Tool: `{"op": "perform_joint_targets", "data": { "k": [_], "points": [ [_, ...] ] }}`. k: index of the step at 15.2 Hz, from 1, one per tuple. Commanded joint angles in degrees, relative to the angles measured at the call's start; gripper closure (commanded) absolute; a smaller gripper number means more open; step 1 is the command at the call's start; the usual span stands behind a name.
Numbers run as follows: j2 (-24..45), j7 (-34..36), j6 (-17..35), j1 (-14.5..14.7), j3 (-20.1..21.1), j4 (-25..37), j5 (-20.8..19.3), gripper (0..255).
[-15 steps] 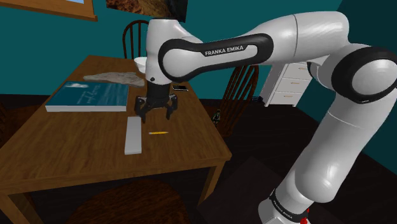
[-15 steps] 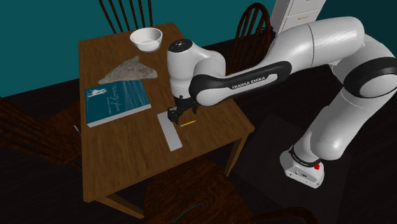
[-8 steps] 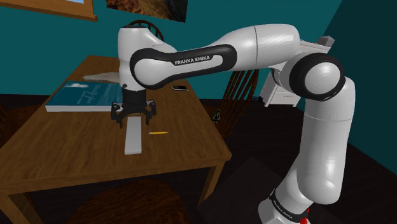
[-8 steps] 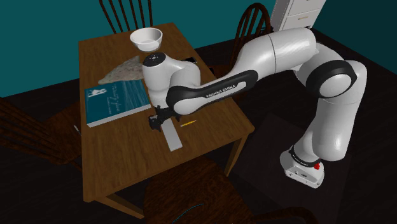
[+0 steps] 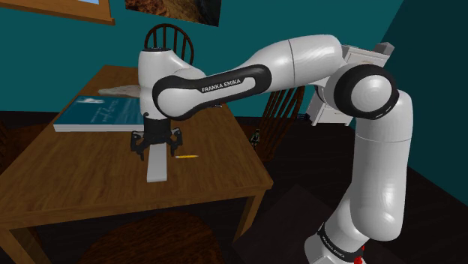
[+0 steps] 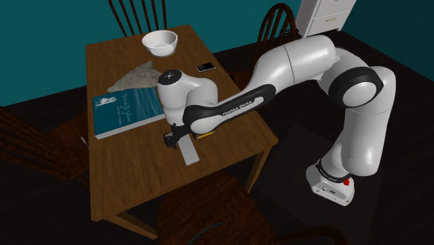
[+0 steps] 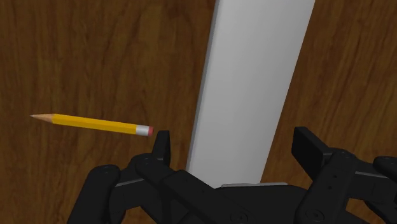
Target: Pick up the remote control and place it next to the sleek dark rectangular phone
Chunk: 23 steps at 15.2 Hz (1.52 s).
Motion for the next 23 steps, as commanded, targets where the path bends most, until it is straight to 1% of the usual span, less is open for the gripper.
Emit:
{"op": "perform_joint_targets", "data": {
  "k": [1, 6, 7, 16, 23],
  "points": [
    [0.1, 0.0, 0.2, 0.0, 0.0, -0.1, -0.1, 0],
    [0.1, 0.0, 0.2, 0.0, 0.0, -0.1, -0.1, 0],
    [0.1, 0.0, 0.2, 0.0, 0.0, -0.1, -0.1, 255],
    [0.1, 0.0, 0.2, 0.0, 0.0, -0.1, -0.1, 255],
    [-1.3, -0.5, -4.5, 0.0, 0.4, 3.4, 0.8, 255]
  ]
}}
